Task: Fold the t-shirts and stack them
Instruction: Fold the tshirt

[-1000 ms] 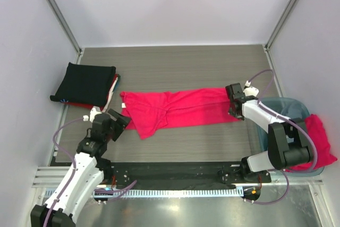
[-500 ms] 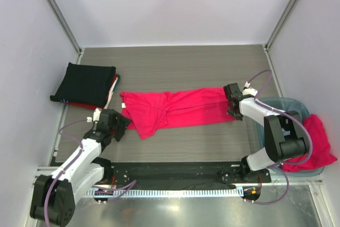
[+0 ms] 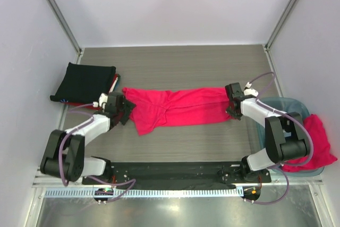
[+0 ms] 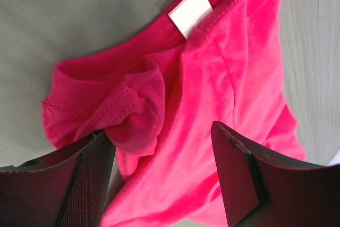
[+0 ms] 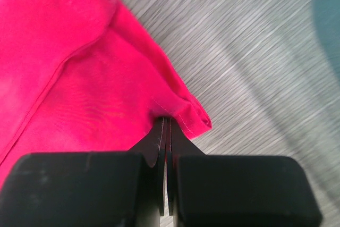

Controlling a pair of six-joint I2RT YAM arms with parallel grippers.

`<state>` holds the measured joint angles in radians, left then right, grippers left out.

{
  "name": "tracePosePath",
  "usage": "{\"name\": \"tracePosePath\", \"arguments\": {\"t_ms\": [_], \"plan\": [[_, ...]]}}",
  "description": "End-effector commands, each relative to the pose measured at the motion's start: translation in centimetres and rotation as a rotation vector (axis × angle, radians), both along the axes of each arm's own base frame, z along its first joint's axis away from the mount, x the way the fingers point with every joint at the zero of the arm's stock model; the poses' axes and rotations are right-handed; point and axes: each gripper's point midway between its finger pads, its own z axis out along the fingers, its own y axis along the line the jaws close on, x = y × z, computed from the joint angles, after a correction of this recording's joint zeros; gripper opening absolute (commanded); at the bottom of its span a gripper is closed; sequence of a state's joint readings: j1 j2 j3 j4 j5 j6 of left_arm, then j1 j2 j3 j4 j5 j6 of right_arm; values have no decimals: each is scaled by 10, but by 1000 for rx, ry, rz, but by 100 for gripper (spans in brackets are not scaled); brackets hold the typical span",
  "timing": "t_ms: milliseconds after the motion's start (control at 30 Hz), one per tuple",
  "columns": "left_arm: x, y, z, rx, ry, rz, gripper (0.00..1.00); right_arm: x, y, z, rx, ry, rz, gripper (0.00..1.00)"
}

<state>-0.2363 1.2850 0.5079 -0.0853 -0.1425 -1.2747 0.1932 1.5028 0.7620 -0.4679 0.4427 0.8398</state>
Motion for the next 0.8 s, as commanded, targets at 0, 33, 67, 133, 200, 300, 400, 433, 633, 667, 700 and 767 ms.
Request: {"name": "tracePosePath", "arguments": {"t_ms": [0,33,67,133,200,300,400,433,633,667,700,767], "plan": [[33,6,2,74,-34,22,72,-49,35,-31,177,161,64,1],[40,4,1,79,-35,15,72,-53,40,-32,185,169,85,1],[49,2,3,82,-41,10,72,-60,43,-34,185,185,104,1],[75,-8,-3,81,-24,-15,71,-72,63,-33,182,198,183,1],[98,-24,-5,59,-34,-81,71,-86,78,-35,174,219,242,1],[146,-44,-4,59,-52,-164,64,-99,115,-17,136,197,368,1],[188,-62,-9,29,-76,-197,62,-120,167,-5,233,163,481,1],[195,-72,-10,-2,-75,-225,61,-126,182,-3,260,156,515,1],[266,-124,-1,-100,-170,-332,57,-172,303,14,390,142,861,1],[270,-134,0,-125,-177,-359,56,-171,329,29,414,112,908,1],[270,-144,-18,-131,-142,-379,55,-182,342,20,390,136,975,1],[291,-159,2,-136,-213,-411,55,-189,378,36,454,122,1064,1]]}}
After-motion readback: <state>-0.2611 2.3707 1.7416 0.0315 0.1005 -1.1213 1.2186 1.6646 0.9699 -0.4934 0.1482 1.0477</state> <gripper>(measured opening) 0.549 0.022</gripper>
